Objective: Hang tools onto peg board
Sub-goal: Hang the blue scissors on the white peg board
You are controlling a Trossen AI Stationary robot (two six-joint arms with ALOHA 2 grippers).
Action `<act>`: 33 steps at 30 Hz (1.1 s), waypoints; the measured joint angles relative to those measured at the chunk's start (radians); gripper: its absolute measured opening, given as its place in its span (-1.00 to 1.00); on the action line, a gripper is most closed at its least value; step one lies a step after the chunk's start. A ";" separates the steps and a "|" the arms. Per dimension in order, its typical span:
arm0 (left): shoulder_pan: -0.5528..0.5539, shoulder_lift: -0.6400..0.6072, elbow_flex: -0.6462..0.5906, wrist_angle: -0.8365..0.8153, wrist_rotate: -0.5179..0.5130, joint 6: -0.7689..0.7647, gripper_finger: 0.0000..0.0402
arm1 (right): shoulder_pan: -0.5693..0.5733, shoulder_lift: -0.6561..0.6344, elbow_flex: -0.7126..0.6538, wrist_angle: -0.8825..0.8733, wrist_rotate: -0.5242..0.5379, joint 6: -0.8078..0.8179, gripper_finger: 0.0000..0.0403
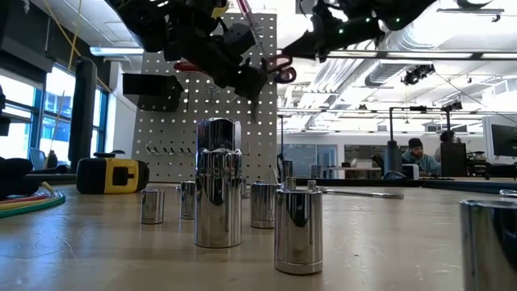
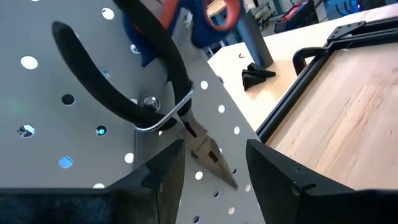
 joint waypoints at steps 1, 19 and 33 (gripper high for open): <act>0.000 0.000 0.000 -0.003 0.000 0.000 -0.19 | 0.000 -0.012 0.000 -0.005 0.000 -0.007 -0.49; -0.068 -0.161 -0.001 0.015 -0.169 0.201 -0.19 | -0.027 -0.108 0.000 -0.319 0.078 -0.050 -0.49; -0.063 -0.186 -0.001 -0.134 -0.117 0.031 -0.19 | -0.023 0.000 -0.001 -0.338 0.042 -0.021 -0.49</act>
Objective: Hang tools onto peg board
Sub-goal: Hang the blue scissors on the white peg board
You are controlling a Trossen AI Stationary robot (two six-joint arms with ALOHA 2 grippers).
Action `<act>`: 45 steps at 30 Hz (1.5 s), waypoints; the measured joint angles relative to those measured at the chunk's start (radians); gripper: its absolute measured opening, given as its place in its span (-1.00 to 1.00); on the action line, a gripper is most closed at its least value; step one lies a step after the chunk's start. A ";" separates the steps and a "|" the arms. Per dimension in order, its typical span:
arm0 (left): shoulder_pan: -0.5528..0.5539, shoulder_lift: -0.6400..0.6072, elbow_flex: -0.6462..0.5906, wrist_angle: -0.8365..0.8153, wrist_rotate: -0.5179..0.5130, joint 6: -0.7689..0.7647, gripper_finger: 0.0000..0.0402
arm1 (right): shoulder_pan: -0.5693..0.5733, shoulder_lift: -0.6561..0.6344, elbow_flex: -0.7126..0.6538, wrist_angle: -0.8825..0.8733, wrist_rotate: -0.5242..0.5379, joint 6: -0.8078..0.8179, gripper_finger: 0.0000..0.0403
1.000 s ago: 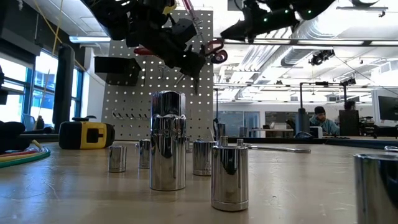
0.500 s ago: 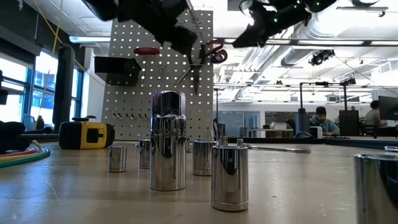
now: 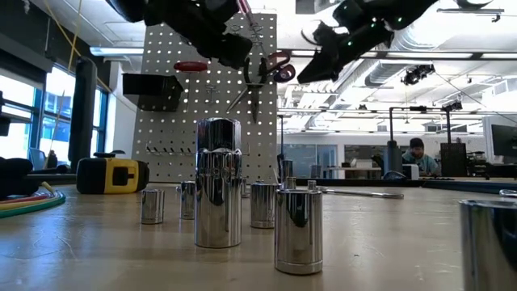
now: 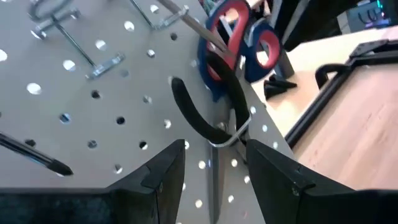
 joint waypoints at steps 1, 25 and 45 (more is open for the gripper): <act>0.000 0.000 0.000 -0.012 0.000 -0.006 -0.19 | 0.000 0.012 0.000 0.008 0.000 0.006 -0.49; -0.035 0.000 0.000 -0.473 0.001 -0.114 -0.19 | 0.013 0.043 0.000 0.182 -0.024 0.007 -0.49; 0.035 0.000 0.000 -0.449 0.136 -0.258 -0.19 | 0.057 0.043 0.000 0.305 0.002 0.022 -0.49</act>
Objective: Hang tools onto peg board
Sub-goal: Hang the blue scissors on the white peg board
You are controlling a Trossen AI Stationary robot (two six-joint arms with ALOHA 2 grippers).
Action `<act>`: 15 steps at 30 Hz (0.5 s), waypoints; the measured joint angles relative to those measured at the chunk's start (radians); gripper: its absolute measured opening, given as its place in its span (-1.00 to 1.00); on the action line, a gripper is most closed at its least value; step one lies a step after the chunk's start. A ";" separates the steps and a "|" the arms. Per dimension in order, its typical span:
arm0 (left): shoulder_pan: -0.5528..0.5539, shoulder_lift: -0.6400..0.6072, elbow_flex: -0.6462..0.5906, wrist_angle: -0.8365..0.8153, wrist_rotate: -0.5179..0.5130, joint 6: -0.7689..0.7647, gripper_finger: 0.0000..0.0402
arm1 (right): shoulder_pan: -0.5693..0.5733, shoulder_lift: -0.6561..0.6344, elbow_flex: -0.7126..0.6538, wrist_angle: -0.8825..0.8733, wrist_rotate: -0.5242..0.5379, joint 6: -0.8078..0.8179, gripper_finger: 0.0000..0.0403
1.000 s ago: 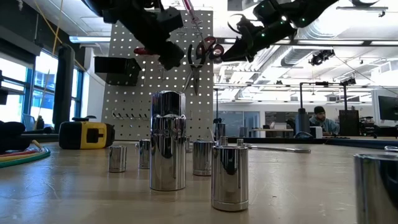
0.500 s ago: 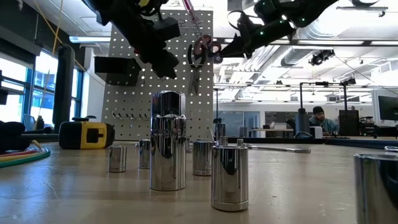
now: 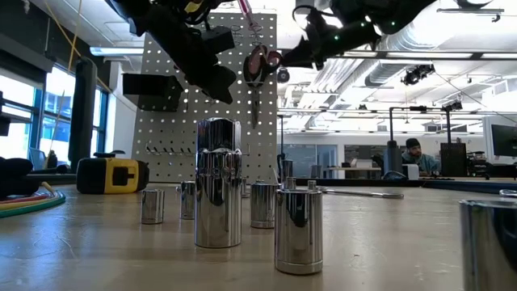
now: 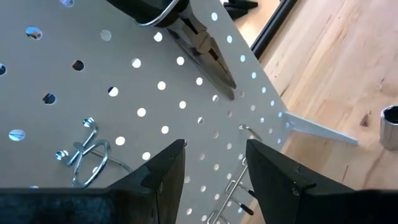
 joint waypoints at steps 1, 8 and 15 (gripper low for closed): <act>0.000 0.000 0.000 0.000 0.004 -0.001 -0.19 | 0.003 0.000 0.000 0.010 0.001 0.000 -0.49; 0.000 0.000 0.000 0.000 0.019 -0.009 -0.19 | 0.007 0.000 0.000 0.022 0.005 0.010 -0.49; 0.007 0.000 0.000 0.007 0.068 -0.027 -0.19 | 0.008 0.008 0.000 0.032 0.004 0.014 -0.49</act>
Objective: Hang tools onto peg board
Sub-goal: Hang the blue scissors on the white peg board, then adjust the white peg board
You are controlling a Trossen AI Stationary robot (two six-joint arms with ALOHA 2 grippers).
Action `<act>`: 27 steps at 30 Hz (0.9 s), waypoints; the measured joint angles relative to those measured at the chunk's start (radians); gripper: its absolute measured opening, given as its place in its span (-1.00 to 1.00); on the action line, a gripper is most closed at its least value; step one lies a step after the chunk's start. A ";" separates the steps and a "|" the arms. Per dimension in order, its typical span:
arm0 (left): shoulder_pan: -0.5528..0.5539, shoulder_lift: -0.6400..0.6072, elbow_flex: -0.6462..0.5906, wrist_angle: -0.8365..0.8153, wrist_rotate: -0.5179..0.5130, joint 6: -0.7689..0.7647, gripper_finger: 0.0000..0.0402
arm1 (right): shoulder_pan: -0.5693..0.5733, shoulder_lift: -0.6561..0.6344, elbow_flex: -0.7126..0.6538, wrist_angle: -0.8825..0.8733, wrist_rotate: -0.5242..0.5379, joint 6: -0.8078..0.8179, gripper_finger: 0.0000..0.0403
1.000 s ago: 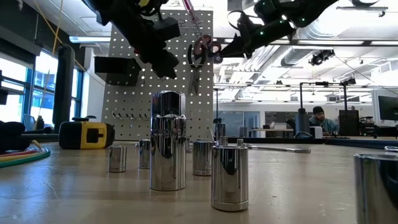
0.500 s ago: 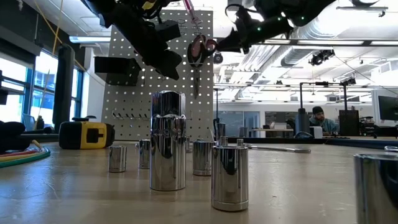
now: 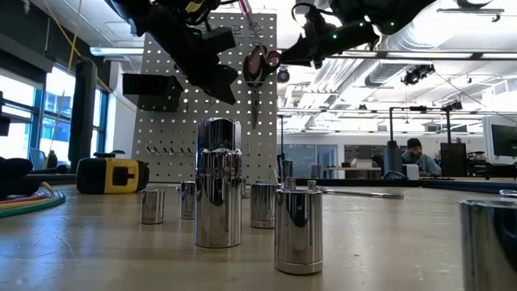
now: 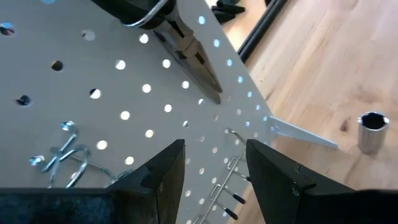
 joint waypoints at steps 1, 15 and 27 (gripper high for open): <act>0.000 0.000 0.000 -0.003 0.009 -0.001 -0.19 | 0.000 0.000 0.000 -0.004 0.000 -0.003 -0.49; -0.073 0.000 0.000 -0.119 0.060 0.044 -0.19 | -0.003 -0.112 0.000 -0.150 0.109 -0.056 -0.49; -0.204 0.000 0.000 -0.397 0.162 -0.131 -0.19 | 0.044 -0.184 0.000 -0.609 0.101 -0.014 -0.49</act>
